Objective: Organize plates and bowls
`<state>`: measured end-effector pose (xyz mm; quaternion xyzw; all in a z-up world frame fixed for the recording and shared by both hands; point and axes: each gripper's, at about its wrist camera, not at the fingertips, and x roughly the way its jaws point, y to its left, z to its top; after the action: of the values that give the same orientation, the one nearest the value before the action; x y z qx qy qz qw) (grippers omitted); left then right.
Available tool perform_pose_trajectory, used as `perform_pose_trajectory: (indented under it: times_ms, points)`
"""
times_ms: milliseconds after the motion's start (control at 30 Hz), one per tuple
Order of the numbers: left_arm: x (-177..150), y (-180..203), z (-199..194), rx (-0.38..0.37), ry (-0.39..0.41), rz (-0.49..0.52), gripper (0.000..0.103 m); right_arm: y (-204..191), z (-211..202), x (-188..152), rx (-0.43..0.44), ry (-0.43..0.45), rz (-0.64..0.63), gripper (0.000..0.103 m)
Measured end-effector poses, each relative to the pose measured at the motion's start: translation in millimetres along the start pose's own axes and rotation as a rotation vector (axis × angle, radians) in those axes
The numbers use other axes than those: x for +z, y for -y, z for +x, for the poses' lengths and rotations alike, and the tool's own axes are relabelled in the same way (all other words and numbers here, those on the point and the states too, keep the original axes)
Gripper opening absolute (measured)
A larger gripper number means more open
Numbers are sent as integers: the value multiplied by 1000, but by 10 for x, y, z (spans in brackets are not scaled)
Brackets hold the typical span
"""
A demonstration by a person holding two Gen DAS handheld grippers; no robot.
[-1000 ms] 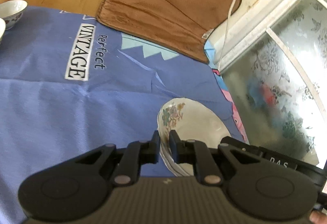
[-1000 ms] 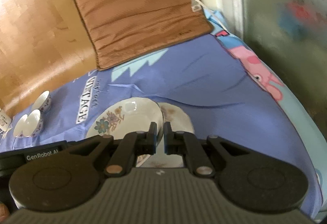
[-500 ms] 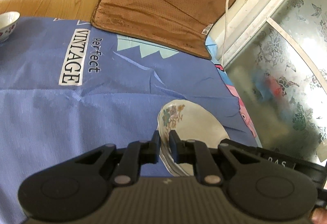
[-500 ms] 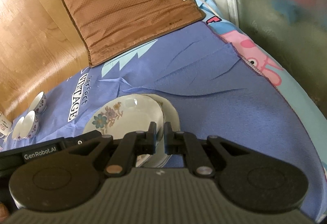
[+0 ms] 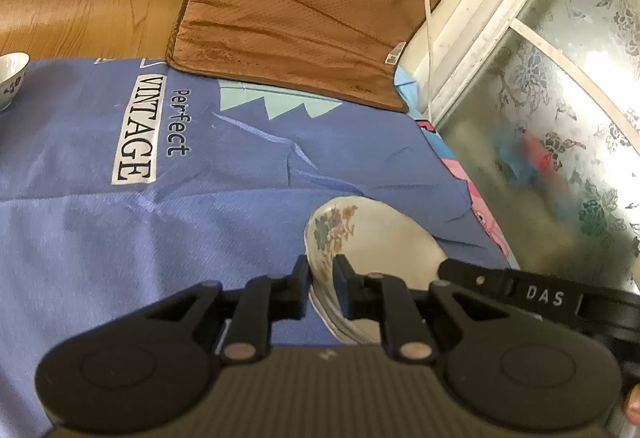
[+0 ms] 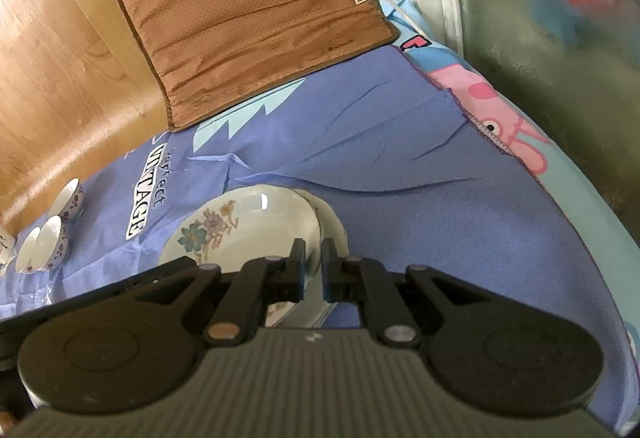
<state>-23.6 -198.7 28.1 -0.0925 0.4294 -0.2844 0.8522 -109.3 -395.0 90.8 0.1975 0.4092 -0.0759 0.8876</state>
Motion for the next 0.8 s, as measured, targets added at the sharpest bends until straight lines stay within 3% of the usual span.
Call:
perform_pose_trajectory:
  times_ms: [200, 433, 600, 800]
  points:
    - [-17, -10, -3, -4, -4, 7, 14, 24, -60, 40, -5, 33, -8, 13]
    - [17, -138, -187, 14, 62, 23, 16, -93, -108, 60, 10, 59, -35, 13]
    - [26, -379, -345, 55, 114, 23, 16, -336, -127, 42, 46, 82, -83, 13]
    - [-43, -789, -526, 115, 143, 10, 16, -835, -8, -48, 119, 45, -179, 13]
